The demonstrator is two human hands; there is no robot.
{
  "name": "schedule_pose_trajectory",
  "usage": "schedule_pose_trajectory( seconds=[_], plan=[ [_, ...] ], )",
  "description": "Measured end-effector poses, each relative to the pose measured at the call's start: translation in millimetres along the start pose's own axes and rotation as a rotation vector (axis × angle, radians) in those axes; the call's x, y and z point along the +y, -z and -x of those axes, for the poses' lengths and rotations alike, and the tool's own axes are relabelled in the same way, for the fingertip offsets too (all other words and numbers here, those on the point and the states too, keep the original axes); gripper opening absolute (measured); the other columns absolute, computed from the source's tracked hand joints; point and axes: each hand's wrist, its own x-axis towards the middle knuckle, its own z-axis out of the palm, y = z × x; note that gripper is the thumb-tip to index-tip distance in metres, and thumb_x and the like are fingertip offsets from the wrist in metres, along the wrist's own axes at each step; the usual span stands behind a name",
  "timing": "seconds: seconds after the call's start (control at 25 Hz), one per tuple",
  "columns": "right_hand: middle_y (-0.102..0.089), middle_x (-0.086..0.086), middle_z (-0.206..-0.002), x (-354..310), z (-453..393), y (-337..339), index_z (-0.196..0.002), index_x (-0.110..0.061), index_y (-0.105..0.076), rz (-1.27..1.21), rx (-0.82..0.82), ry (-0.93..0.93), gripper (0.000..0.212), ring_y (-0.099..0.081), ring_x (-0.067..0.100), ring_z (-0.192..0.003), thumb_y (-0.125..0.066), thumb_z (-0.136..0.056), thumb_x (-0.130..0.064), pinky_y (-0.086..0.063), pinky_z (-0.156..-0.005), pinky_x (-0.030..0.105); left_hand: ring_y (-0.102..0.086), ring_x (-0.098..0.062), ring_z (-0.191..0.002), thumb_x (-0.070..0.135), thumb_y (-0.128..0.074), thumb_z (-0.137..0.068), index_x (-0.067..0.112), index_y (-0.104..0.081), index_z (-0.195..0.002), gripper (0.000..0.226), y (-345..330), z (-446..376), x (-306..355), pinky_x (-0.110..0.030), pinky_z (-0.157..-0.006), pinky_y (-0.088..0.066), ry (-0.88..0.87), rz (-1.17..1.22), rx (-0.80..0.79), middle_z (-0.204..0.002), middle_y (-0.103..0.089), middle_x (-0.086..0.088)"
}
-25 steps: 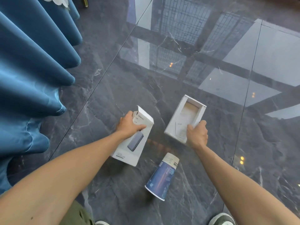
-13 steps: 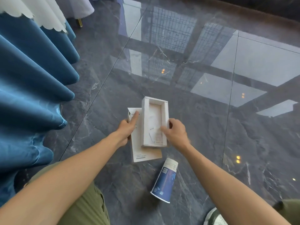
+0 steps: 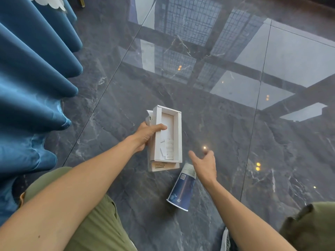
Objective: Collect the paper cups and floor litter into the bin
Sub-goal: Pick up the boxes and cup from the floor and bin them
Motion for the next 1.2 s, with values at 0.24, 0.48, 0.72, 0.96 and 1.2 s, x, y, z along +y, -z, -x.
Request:
schedule_pose_trajectory(
  seconds=[0.24,0.48,0.72,0.96,1.2],
  plan=[
    [-0.051,0.003,-0.124,39.4,10.4,-8.2,-0.132,-0.010,-0.038,0.146,-0.201,-0.154,0.105,-0.060,0.025,-0.110,-0.070,-0.053,-0.072,-0.056,-0.094,0.049,-0.074,-0.029,-0.107,0.027,-0.088,-0.075,0.015,-0.067,-0.121,0.051,-4.6,2.8,-16.7,-0.037,-0.084,-0.057,0.063,-0.150,-0.064,-0.111,-0.079,-0.009],
    [-0.062,0.002,-0.103,46.6,16.1,-32.1,-0.114,-0.017,-0.049,0.158,-0.390,-0.276,0.064,-0.068,0.021,-0.091,-0.076,-0.067,-0.050,-0.061,-0.085,0.045,-0.076,-0.030,-0.103,0.035,-0.091,-0.063,0.012,-0.070,-0.122,0.067,-1.0,4.6,-31.4,-0.042,-0.092,-0.060,0.117,-0.283,-0.125,-0.106,-0.081,-0.009],
    [-0.063,0.008,-0.104,31.1,1.1,-24.8,-0.126,-0.001,-0.049,-0.171,-0.296,-0.277,0.082,-0.063,0.020,-0.078,-0.075,-0.061,-0.043,-0.054,-0.063,0.034,-0.075,-0.027,-0.097,0.026,-0.083,-0.081,0.016,-0.066,-0.115,0.040,8.2,10.9,-28.2,-0.035,-0.081,-0.058,0.170,-0.372,-0.150,-0.109,-0.079,-0.010],
    [-0.067,0.013,-0.099,-46.1,23.7,57.3,-0.090,-0.012,-0.061,-0.414,-0.269,-0.231,0.023,-0.068,0.032,-0.088,-0.069,-0.082,-0.033,-0.057,-0.078,0.045,-0.068,-0.016,-0.093,0.024,-0.084,-0.080,0.014,-0.051,-0.127,0.058,-8.1,87.9,10.6,-0.029,-0.066,-0.050,0.073,-0.215,0.120,-0.113,-0.070,-0.004],
    [-0.074,0.012,-0.096,-153.4,154.8,167.1,-0.096,-0.008,-0.065,-0.466,-0.426,-0.130,0.037,-0.073,0.028,-0.081,-0.076,-0.083,-0.042,-0.058,-0.075,0.042,-0.065,-0.018,-0.099,0.026,-0.087,-0.072,0.017,-0.050,-0.121,0.063,-31.4,247.2,95.3,-0.034,-0.085,-0.052,0.051,-0.064,0.338,-0.105,-0.066,0.006]
  ],
)
